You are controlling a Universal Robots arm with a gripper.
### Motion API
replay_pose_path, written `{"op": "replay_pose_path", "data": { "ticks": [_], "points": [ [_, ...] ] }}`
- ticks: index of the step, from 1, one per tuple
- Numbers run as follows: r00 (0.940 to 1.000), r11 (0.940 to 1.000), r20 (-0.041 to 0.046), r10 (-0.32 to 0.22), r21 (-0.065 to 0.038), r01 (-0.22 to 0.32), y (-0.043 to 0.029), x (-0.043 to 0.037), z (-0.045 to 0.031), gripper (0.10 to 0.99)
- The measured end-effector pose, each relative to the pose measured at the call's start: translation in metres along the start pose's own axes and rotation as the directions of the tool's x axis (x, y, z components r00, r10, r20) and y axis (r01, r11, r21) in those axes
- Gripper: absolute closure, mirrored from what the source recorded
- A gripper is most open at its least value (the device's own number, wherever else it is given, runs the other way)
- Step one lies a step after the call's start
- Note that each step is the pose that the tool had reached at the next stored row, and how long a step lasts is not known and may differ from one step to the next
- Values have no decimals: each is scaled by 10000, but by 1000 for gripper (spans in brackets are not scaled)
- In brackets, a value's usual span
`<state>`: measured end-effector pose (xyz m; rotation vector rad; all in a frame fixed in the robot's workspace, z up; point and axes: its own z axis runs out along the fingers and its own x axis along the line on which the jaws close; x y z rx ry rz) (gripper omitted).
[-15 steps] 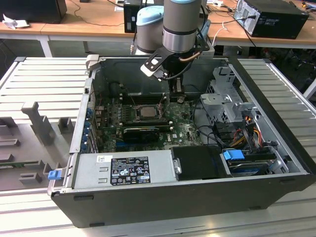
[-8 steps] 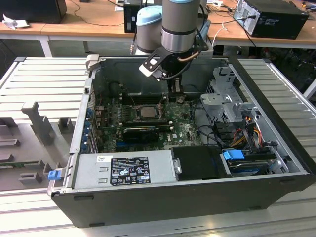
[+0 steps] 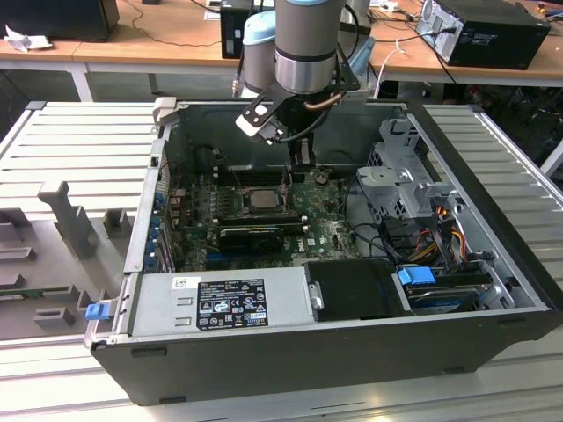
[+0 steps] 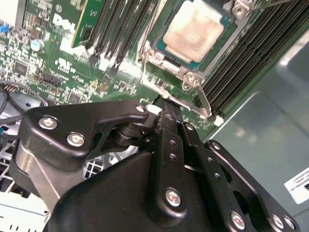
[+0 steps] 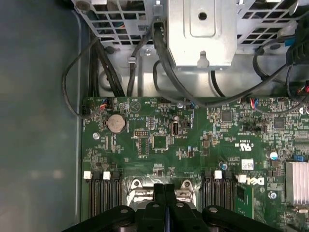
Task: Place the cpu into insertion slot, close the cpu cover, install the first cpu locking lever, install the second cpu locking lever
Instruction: 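Close the cpu cover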
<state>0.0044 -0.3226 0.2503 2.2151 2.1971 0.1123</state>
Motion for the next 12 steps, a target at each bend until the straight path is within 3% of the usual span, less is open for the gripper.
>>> {"op": "replay_pose_path", "data": {
  "ticks": [3, 7, 12],
  "points": [
    [10000, 10000, 2, 0, 1, 0, -96, -1, -7, 980],
    [10000, 10000, 0, 1, -3, -1, -297, -2, -13, 980],
    [10000, 10000, 1, -1, -3, 1, -388, -6, 44, 980]
  ]
}}
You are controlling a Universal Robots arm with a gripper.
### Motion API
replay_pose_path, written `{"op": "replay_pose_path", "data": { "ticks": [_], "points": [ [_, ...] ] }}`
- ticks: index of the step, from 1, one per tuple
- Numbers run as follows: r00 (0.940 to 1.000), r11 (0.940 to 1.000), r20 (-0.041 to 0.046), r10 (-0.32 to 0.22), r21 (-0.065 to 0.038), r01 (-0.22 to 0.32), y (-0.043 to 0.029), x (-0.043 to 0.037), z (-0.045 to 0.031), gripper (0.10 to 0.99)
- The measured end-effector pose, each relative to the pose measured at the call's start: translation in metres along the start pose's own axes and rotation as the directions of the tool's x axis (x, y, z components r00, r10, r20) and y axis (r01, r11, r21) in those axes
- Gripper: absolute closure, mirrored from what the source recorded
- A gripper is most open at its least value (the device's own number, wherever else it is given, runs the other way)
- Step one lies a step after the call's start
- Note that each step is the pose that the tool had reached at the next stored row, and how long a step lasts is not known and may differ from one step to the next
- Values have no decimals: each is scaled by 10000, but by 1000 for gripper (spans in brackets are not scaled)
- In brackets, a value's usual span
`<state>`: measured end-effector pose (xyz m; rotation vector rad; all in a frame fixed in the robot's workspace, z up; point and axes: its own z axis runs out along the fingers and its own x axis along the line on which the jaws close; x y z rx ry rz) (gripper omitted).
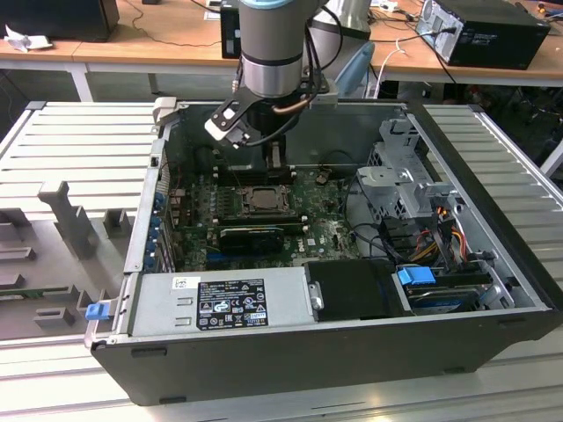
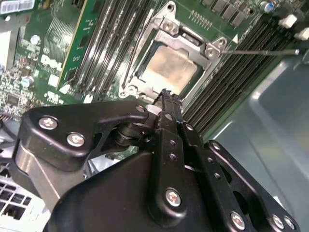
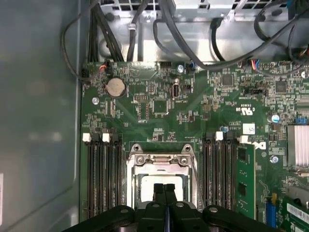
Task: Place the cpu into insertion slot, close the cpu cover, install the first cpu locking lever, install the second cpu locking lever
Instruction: 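Close the cpu cover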
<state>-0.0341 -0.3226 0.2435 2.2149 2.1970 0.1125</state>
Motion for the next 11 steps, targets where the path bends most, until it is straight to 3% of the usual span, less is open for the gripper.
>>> {"op": "replay_pose_path", "data": {
  "ticks": [4, 11],
  "points": [
    [10000, 10000, 0, -7, 0, 7, -32, -4, 115, 980],
    [10000, 10000, 7, -24, 43, 24, -121, -4, 130, 980]
  ]
}}
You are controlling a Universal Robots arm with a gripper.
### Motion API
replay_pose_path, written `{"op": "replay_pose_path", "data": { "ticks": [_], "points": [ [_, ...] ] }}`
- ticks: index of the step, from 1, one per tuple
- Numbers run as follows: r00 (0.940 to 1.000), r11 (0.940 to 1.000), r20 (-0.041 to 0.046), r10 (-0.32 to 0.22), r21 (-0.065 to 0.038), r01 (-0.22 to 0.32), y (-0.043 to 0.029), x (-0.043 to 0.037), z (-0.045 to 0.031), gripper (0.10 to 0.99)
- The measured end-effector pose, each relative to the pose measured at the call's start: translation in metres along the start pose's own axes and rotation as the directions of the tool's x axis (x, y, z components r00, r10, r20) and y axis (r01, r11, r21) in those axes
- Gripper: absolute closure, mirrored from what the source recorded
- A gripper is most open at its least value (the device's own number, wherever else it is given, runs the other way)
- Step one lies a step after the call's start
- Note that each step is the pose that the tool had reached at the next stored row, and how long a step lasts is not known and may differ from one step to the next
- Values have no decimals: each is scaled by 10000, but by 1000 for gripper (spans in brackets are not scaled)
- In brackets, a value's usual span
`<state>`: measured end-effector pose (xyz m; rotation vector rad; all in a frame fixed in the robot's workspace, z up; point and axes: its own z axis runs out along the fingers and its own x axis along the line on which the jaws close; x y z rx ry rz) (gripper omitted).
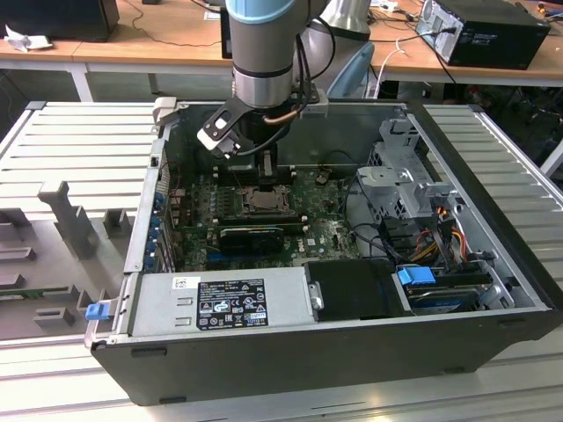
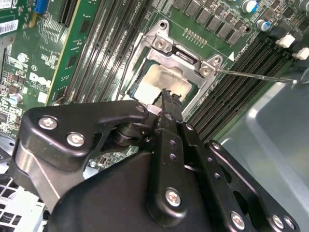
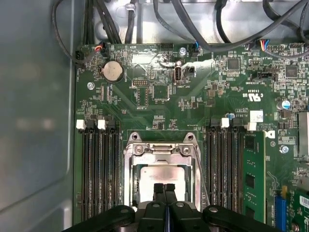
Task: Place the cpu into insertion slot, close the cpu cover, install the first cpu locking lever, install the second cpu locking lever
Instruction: 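Close the cpu cover, then install the first cpu locking lever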
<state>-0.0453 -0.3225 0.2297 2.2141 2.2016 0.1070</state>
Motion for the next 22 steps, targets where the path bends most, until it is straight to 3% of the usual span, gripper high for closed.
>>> {"op": "replay_pose_path", "data": {
  "ticks": [10, 17, 22],
  "points": [
    [10000, 10000, 1, 0, 1, 0, -61, -1, -7, 980],
    [10000, 10000, 1, 1, 3, -1, -57, 2, -71, 980],
    [10000, 10000, 1, 0, 9, 0, -50, 6, -185, 980]
  ]
}}
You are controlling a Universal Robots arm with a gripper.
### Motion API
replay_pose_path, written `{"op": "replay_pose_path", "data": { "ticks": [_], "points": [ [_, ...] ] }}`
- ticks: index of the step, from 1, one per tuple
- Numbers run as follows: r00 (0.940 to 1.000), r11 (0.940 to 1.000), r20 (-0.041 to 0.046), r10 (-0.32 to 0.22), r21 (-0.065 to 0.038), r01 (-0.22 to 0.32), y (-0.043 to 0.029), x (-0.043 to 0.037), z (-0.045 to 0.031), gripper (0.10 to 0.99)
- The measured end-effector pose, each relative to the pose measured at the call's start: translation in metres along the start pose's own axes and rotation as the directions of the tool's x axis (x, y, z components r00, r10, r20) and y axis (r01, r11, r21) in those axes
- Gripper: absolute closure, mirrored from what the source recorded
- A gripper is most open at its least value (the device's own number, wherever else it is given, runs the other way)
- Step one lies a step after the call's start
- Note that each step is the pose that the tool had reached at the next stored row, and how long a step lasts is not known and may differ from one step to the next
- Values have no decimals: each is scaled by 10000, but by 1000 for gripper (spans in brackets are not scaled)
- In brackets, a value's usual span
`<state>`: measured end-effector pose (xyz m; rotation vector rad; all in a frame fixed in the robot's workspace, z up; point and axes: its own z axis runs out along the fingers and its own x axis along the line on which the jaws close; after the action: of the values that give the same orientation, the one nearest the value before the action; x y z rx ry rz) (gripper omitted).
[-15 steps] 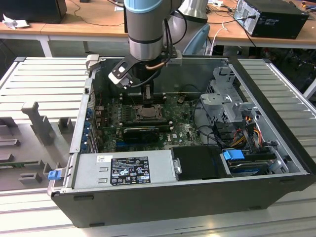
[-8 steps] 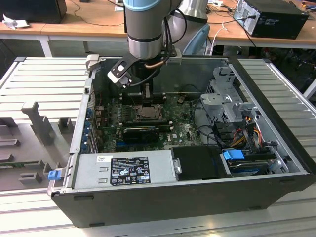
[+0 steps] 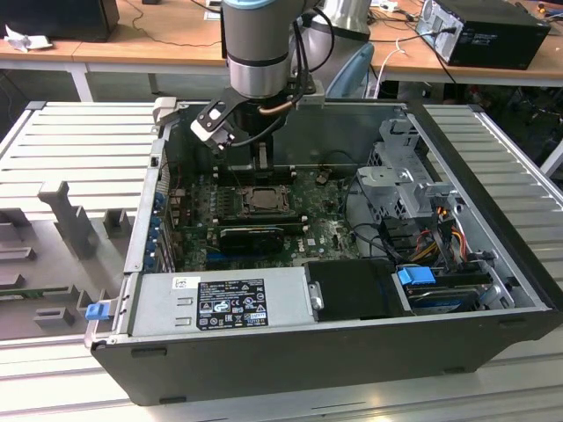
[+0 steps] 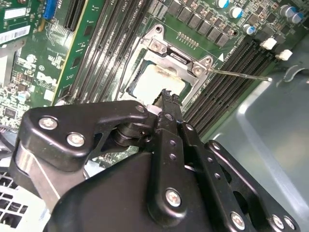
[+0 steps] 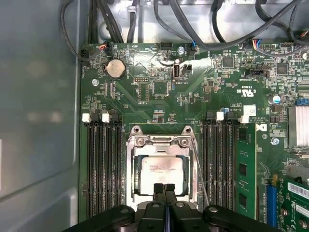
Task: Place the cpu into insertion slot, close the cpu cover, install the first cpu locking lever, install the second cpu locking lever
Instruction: 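Install the first cpu locking lever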
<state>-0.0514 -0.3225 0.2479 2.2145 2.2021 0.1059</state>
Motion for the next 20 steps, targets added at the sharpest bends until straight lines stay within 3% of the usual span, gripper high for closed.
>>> {"op": "replay_pose_path", "data": {
  "ticks": [4, 6, 8, 10, 15, 17, 20],
  "points": [
    [10000, 10000, 0, 1, 12, -1, 13, 8, -213, 980],
    [10000, 10000, -1, 1, 11, -1, 17, 11, -286, 980],
    [10000, 10000, -2, -8, 12, 8, 18, 11, -294, 980],
    [9979, 9979, -40, -647, 41, 648, 18, 10, -288, 980],
    [9943, 9941, -80, -1062, 225, 1064, 9, 9, -242, 980],
    [9894, 9889, -112, -1448, 325, 1451, 8, 8, -230, 980],
    [9796, 9789, -126, -2007, 354, 2010, 8, 8, -227, 980]
  ]
}}
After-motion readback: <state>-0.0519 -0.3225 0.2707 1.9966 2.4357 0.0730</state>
